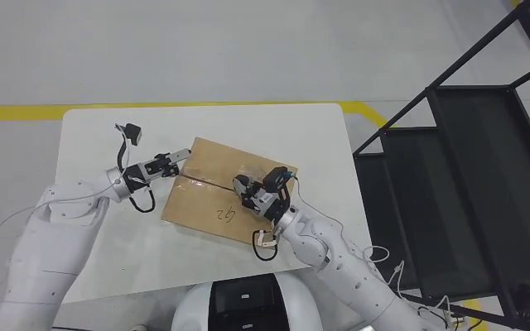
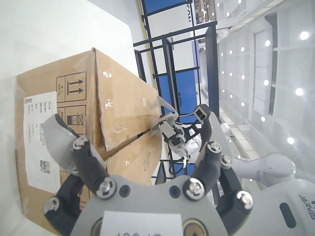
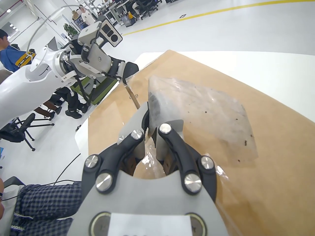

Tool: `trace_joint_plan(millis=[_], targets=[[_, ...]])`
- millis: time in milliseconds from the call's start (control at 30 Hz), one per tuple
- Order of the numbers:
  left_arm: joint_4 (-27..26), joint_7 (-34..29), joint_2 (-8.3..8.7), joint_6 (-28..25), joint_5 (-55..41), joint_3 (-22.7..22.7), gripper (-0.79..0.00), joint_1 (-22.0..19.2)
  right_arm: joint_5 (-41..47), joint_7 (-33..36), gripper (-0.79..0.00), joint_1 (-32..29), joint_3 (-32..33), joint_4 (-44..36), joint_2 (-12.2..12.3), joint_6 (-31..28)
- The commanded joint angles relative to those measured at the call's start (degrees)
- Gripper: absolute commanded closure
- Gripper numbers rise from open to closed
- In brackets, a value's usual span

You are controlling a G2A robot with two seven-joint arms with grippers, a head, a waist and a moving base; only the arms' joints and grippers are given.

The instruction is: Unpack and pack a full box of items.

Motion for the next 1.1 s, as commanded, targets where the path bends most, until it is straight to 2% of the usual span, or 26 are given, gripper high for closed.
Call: trace_joint_plan(millis=[0, 33, 67, 467, 733, 1067], targets=[[0.1, -0.3, 0.06, 0.0, -0.5, -0.5, -0.785, 0.1, -0.5, 0.7, -0.117, -0.1, -0.2, -0.2, 0.0, 0.4], [0.1, -0.4, 0.1, -0.1, -0.5, -0.7, -0.785, 0.2, -0.6, 1.1, -0.36, -0.1, -0.3, -0.3, -0.1, 0.6], [0.1, -0.5, 0.12, -0.1, -0.7, -0.9, -0.785, 0.3, -0.7, 1.3, -0.785, -0.1, -0.4, -0.4, -0.1, 0.7], [2.4, -0.1, 0.58, -0.6, -3.5, -5.0, -0.785, 0.9, 2.4, 4.2, -0.785, -0.4, -0.1, -2.1, -0.2, -1.9], [3.1, 0.0, 1.17, -1.1, -6.2, -9.2, -0.785, 2.2, 15.1, 13.4, -0.785, 1.7, -1.8, -1.6, -0.8, -7.1], [2.8, -0.3, 1.77, -1.3, -7.2, -12.8, -0.785, 5.0, 18.1, 14.4, -0.785, 7.9, -5.6, 1.9, -2.6, -4.8]])
